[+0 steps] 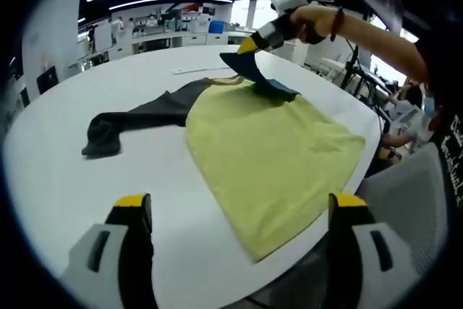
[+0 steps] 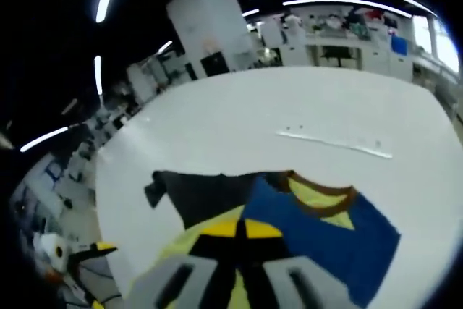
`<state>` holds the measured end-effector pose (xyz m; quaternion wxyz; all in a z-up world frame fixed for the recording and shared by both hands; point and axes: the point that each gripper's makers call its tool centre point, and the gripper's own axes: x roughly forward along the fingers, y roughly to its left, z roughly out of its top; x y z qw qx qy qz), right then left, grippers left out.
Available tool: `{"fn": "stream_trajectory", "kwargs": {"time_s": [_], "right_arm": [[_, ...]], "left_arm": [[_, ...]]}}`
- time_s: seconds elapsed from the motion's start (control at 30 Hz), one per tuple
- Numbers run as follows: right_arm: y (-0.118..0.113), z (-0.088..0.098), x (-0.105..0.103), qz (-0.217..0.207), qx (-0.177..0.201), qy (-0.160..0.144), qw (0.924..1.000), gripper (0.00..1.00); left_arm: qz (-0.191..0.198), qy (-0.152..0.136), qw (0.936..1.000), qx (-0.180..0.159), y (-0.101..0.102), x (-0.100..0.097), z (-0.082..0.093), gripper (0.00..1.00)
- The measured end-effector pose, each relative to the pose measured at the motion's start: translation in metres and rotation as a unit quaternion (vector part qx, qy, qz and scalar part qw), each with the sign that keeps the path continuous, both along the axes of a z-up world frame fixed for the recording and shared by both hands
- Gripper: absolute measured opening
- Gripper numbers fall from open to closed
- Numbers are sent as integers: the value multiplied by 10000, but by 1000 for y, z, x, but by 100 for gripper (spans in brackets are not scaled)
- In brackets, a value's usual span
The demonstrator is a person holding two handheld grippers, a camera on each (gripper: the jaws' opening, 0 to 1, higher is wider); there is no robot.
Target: Fold the garment on the visible template until the final outline fits inside the template.
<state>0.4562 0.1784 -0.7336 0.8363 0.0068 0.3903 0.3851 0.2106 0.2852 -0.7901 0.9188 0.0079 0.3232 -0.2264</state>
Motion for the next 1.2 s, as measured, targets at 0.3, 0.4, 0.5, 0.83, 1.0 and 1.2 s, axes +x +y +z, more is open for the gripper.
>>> {"fn": "stream_trajectory", "kwargs": {"time_s": [0.3,0.4,0.5,0.83,1.0,1.2], "right_arm": [[15,-13,-24,466,-205,36,9987,0],[20,-17,-35,640,-289,46,9975,0],[24,-27,-40,750,-428,22,9963,0],[30,-55,-45,640,-638,28,9959,0],[35,-72,-50,590,-696,68,9958,0],[45,-92,-64,673,-692,114,9953,0]], "left_arm": [[-51,20,10000,-15,-7,0,0,99],[-50,31,10000,-22,-8,-1,-2,99],[-57,35,10000,-23,-8,-1,-3,99],[-7,47,10000,-29,-6,-3,-3,99],[19,28,10000,-51,-6,-4,-3,99],[9,51,10000,-55,-7,-5,-5,99]]}}
